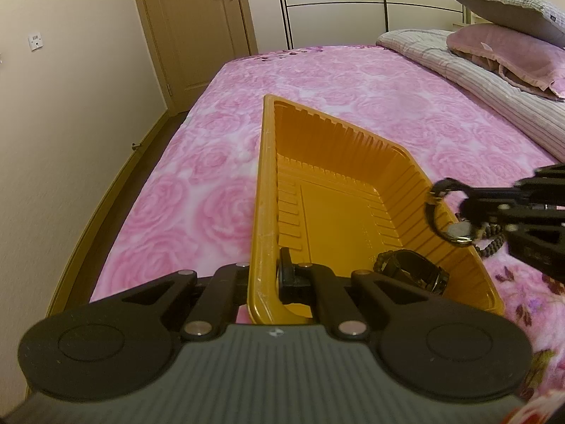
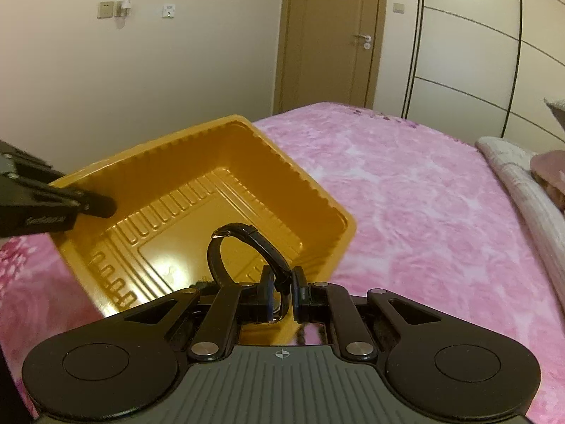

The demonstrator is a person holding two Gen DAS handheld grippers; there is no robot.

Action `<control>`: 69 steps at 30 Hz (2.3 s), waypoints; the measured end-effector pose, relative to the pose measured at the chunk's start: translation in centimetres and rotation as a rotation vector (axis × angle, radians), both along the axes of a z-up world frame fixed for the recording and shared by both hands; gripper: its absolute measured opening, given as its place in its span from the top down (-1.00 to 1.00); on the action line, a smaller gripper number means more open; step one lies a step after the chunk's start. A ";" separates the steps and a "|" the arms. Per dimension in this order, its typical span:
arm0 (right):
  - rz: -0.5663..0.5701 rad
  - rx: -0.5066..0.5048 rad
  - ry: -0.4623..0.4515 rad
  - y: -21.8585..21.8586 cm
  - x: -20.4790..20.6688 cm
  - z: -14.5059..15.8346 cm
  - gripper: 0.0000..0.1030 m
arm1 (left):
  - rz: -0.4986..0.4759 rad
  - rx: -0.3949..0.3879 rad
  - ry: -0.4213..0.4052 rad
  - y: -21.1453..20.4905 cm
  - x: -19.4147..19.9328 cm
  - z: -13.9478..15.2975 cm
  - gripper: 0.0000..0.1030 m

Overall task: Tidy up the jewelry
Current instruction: 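Grasp a black ring bracelet with the right tool and drop it into the tray, then grasp the pearl necklace with the right tool and lift it from the pile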

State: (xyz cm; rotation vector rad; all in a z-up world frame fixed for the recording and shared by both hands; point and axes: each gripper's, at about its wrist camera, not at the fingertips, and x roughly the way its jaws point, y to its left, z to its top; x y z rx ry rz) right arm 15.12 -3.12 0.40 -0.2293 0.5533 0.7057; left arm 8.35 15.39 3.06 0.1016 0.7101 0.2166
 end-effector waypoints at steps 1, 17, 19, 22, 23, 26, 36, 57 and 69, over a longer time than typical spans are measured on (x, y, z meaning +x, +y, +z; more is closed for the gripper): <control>-0.003 0.001 0.003 0.3 0.4 -0.2 0.81 | 0.000 0.000 0.000 0.0 0.0 0.0 0.94; -0.034 0.128 0.054 -1.9 2.4 -1.1 0.07 | 0.000 -0.005 -0.006 -0.3 0.1 0.2 0.93; -0.066 0.130 0.040 -3.1 2.4 -0.6 0.07 | -0.001 -0.009 -0.006 -0.3 0.1 0.3 0.93; -0.151 0.124 0.038 -5.9 1.9 -0.8 0.07 | -0.001 -0.009 -0.006 -0.2 0.1 0.2 0.93; -0.184 0.109 0.043 -7.0 1.7 -1.2 0.07 | -0.002 -0.010 -0.007 -0.2 0.1 0.2 0.93; -0.259 0.040 0.051 -9.8 1.0 -2.8 0.07 | -0.001 -0.009 -0.007 -0.2 0.1 0.2 0.93; -0.416 -0.036 0.099 -16.0 0.5 -6.2 0.07 | 0.002 -0.007 -0.001 0.1 0.1 0.0 0.93; -0.368 -0.079 0.096 -16.1 7.1 -6.0 0.95 | 0.003 -0.005 0.002 0.3 0.2 0.0 0.93; -0.307 -0.044 -0.055 -16.0 2.8 0.5 0.96 | 0.003 -0.005 0.001 0.4 0.2 0.0 0.93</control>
